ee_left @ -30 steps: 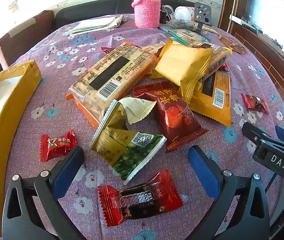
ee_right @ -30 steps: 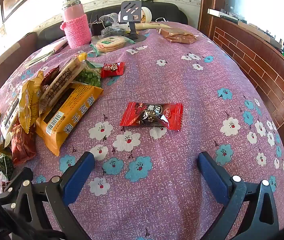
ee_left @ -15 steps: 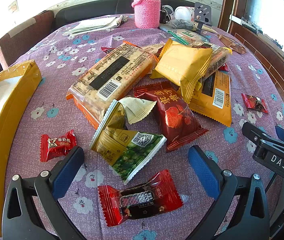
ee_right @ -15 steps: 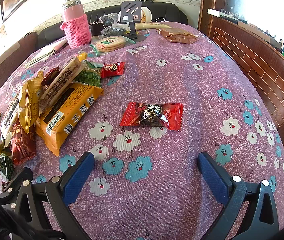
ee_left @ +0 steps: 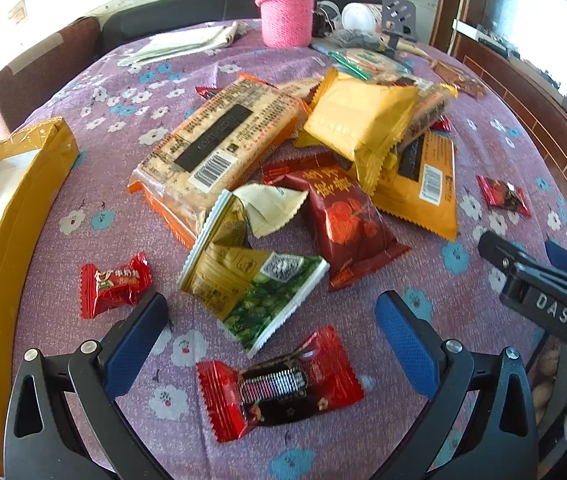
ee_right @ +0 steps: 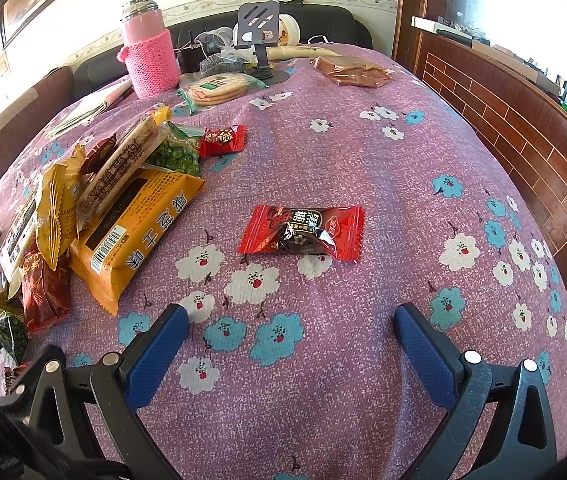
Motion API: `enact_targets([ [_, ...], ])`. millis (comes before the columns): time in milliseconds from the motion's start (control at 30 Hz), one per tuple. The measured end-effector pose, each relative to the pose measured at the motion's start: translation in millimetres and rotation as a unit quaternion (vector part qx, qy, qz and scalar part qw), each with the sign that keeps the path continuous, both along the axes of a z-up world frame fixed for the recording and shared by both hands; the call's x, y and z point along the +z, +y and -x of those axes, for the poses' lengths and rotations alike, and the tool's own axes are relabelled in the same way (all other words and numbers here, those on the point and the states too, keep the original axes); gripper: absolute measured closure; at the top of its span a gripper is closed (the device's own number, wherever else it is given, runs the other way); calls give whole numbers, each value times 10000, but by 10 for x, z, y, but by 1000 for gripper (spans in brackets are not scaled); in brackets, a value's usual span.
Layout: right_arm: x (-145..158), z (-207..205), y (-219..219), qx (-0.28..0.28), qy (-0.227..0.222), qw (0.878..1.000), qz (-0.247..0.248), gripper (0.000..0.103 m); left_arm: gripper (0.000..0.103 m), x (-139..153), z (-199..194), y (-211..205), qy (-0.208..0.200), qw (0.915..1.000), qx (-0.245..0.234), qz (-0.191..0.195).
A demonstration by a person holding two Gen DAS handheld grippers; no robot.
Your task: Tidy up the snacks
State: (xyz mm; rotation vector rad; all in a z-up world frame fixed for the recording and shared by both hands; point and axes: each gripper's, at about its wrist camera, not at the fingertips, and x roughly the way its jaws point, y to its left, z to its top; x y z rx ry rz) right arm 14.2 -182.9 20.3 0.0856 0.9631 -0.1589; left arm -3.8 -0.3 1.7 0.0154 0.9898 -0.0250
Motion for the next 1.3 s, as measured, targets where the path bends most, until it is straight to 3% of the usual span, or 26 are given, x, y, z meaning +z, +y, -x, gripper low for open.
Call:
enact_targets([
  [233, -10, 2, 1, -6, -6, 10000, -12, 0, 1, 19, 123, -22, 97, 9995, -271, 102],
  [300, -6, 2, -5, -10, -7, 10000, -15, 0, 11, 91, 205, 26, 96, 9985, -318, 431],
  [367, -12, -12, -4, -20, -10, 10000, -18, 0, 12, 225, 332, 73, 16, 9970, -365, 677],
  [600, -19, -20, -5, 10, 7, 10000, -6, 0, 12, 1263, 1141, 606, -1343, 9848, -504, 980],
  [767, -9, -18, -27, 6, 536, 9985, -112, 0, 12, 1947, 1660, 1217, -2082, 9744, -151, 829],
  [867, -7, -2, -7, 144, 819, 9965, -91, 0, 12, 2250, 1922, 1557, -2599, 9630, 121, 698],
  [900, 0, 4, -22, 146, 915, 9956, -118, 2, 11, 2319, 1985, 1656, -2706, 9599, 209, 708],
  [933, 23, 29, -53, 36, 999, 9949, -133, 15, 11, 2362, 2014, 1735, -2796, 9569, 275, 736],
  [1000, 211, 202, -85, -162, 869, 9960, -158, 41, 11, 2449, 2151, 1949, -3079, 9471, 435, 788],
  [1133, 803, 633, 119, 139, -109, 9988, -465, 40, 11, 2604, 2255, 2291, -3394, 9361, 428, 818],
  [1200, 1101, 780, 353, 396, -574, 9952, -686, 36, 11, 2767, 2303, 2519, -3550, 9309, 388, 773],
  [1300, 1322, 707, 655, 666, -554, 9917, -951, 35, 11, 3017, 2402, 2838, -3703, 9262, 555, 439],
])
